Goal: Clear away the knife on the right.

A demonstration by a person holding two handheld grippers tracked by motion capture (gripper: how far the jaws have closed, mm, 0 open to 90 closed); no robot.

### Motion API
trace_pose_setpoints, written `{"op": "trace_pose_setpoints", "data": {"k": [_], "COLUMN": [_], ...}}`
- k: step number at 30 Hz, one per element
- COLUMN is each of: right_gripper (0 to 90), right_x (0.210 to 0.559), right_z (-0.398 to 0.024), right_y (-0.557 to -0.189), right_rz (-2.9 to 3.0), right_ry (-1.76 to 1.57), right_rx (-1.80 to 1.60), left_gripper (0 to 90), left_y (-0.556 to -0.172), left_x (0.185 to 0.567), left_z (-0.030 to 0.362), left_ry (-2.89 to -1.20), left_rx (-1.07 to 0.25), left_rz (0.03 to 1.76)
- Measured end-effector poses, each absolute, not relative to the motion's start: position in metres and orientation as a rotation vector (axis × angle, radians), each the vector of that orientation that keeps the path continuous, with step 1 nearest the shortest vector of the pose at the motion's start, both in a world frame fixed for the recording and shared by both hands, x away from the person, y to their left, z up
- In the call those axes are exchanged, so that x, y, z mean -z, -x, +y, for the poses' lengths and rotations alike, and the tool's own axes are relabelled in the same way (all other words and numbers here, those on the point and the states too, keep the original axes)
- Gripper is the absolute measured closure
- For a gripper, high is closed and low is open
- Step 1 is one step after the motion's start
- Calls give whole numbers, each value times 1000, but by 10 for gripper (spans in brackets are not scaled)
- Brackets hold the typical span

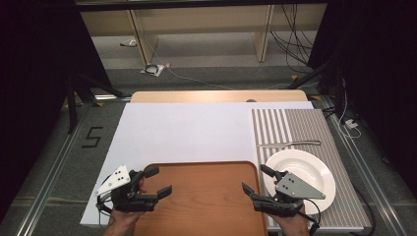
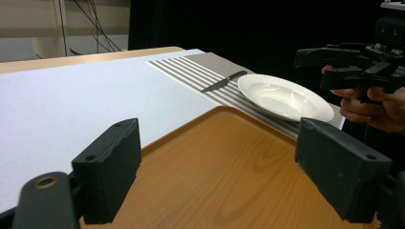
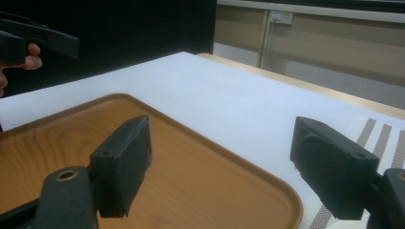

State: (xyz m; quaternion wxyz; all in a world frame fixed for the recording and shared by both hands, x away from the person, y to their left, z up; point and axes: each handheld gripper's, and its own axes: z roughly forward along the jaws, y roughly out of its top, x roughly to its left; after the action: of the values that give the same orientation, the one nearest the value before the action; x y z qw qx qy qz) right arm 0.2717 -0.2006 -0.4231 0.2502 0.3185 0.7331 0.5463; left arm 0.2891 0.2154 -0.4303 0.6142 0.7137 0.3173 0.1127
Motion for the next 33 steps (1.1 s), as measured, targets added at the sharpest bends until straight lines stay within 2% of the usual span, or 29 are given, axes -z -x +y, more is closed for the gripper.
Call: {"op": "trace_pose_setpoints", "data": {"k": [24,33], "right_gripper": [237,247], "right_x": [415,405], "right_z": [-207,-227], "right_y": [-276,-285], "right_rz": [2014,2046], "right_ry": [-831,-829], "right_rx": [-1384,-1264], "left_gripper": [159,159], "left_y": [-288,-288], "left_x": [430,430], "left_z": [215,215], "left_ry": [-1642,-1643], "left_rx": [-260,-260], "left_rz": [728,728]}}
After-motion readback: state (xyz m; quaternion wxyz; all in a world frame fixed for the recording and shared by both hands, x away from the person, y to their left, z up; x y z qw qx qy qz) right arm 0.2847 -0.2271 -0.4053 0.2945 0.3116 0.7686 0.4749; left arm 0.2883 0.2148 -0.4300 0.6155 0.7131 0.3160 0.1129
